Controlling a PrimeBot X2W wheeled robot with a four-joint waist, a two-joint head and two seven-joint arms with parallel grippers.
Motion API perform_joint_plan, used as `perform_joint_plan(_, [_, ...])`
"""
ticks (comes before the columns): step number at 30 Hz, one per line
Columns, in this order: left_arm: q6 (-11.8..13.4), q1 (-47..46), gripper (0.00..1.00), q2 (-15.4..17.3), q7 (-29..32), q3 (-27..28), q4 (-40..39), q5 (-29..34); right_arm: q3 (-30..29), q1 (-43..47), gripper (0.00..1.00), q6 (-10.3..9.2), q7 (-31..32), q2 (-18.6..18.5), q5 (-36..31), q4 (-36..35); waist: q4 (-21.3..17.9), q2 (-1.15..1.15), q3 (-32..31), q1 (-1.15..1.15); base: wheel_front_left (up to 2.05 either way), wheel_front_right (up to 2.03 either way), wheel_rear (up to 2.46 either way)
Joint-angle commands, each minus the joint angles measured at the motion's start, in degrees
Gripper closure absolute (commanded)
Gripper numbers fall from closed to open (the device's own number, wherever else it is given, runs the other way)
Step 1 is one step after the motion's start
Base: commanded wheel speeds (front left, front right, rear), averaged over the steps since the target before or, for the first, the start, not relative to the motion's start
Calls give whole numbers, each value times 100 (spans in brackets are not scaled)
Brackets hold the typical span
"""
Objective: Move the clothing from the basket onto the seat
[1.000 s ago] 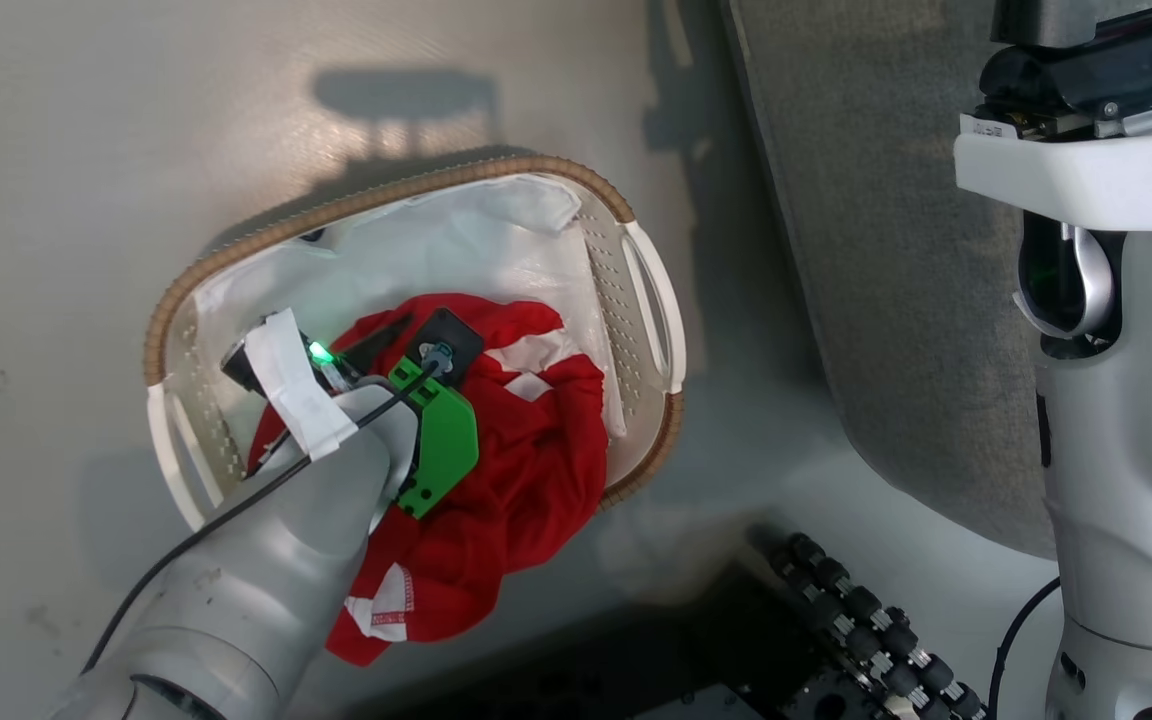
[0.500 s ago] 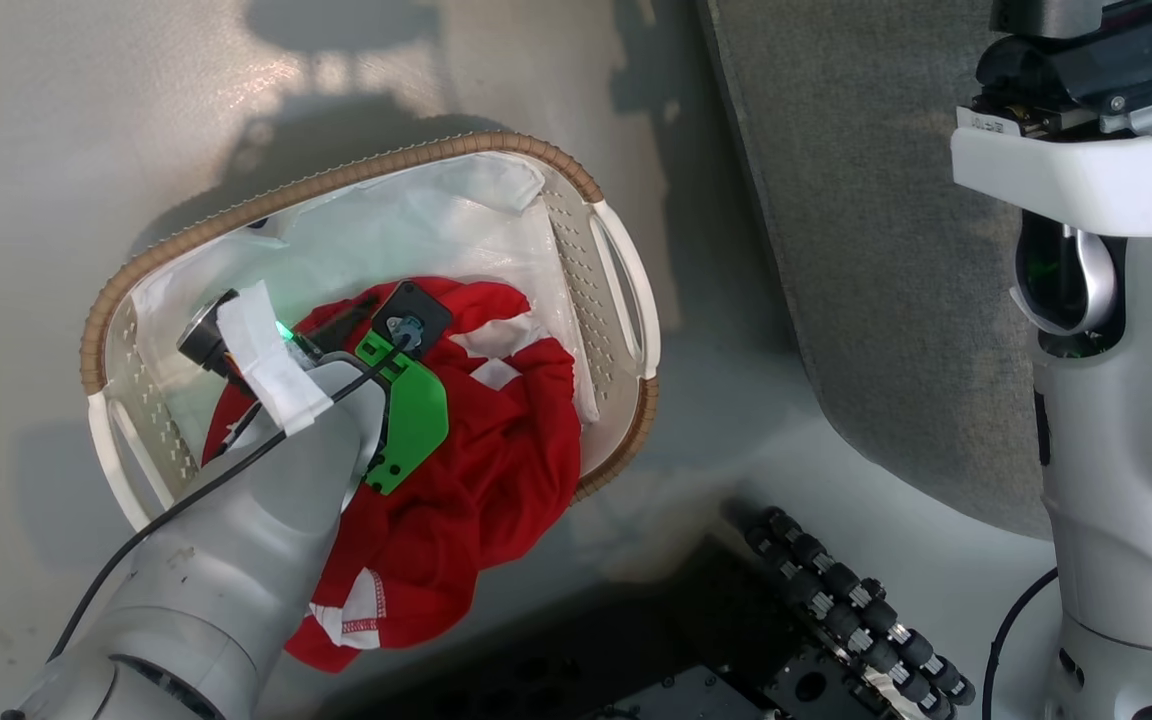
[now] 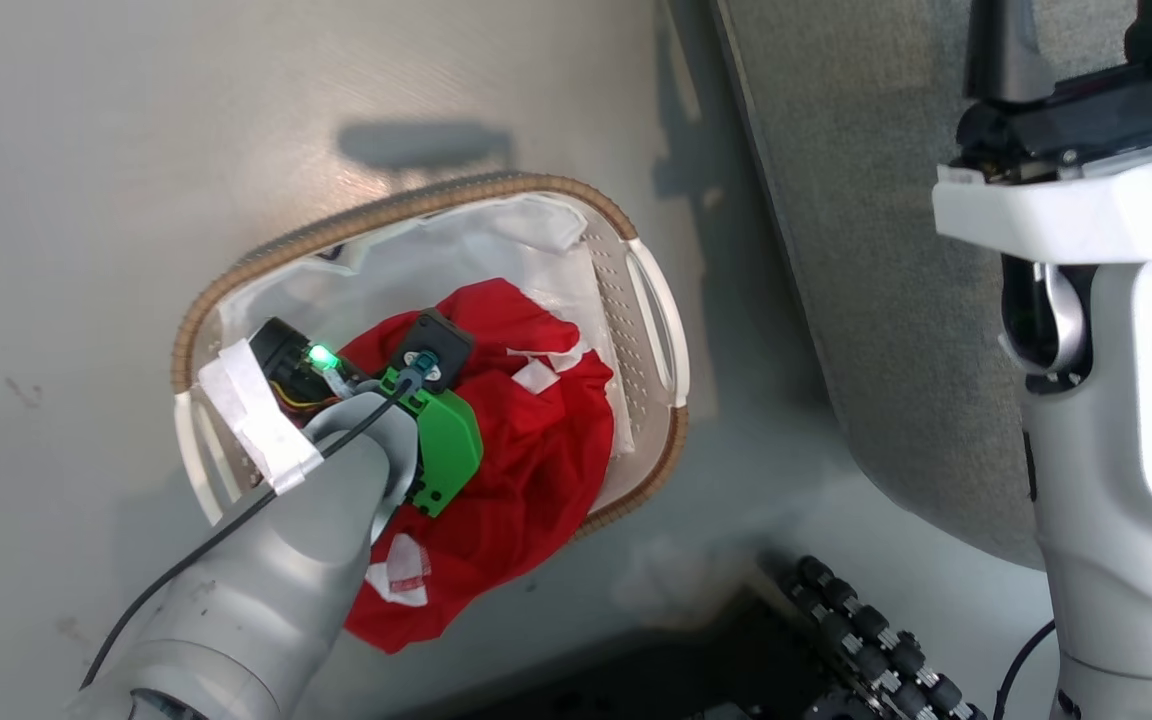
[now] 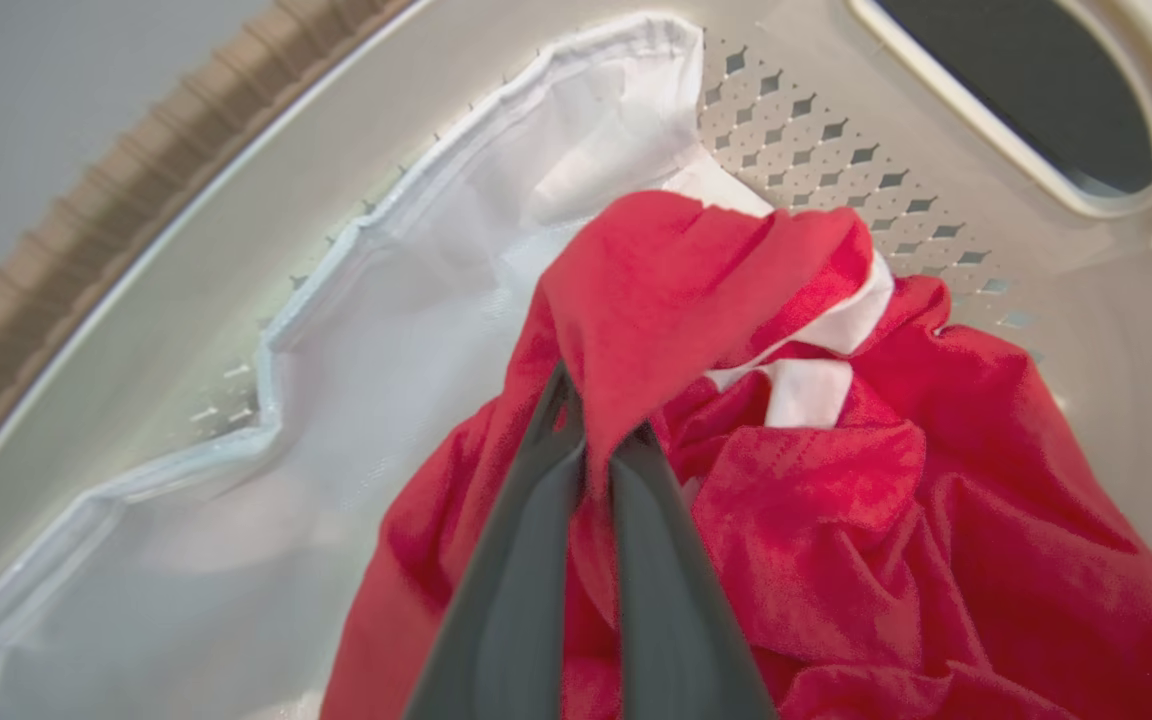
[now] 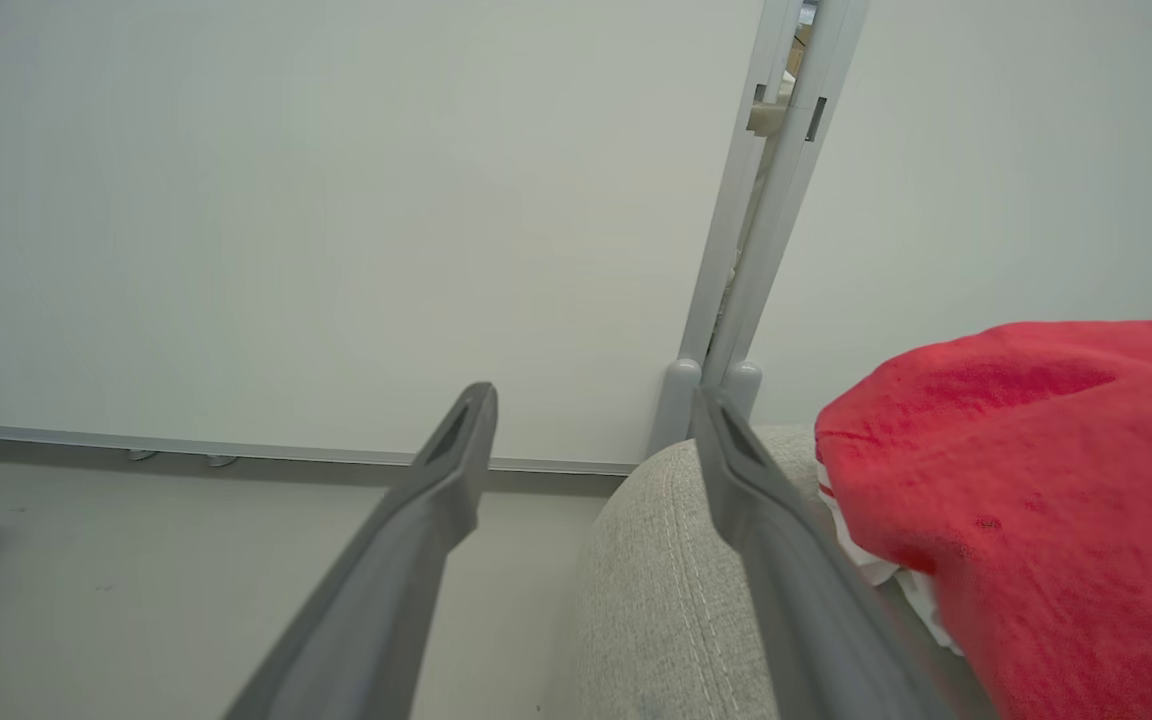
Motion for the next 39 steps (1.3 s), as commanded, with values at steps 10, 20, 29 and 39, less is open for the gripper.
perform_joint_plan(10, [-120, 401, 100, 104, -131, -101, -1160, -125, -179, 745, 0, -8, -13, -21, -431, 541, 914, 67, -1635, 0, 0, 0, 0])
perform_joint_plan(20, [-136, 563, 100, 696, -131, 91, -2575, -332, -117, 1323, 0, -8, -13, -20, -520, 850, 1075, 67, -2825, 0, 0, 0, 0])
perform_joint_plan(29, [-139, 109, 100, 1206, 160, 39, -3379, -442, 57, 1810, 0, -8, -13, -19, -458, 1120, 975, 67, -3661, 0, 0, 0, 0])
perform_joint_plan(39, [-140, -618, 100, 1586, 720, 125, -4206, -542, 366, 1962, 0, -8, -13, -18, -350, 1252, 761, 67, -4137, 0, 0, 0, 0])
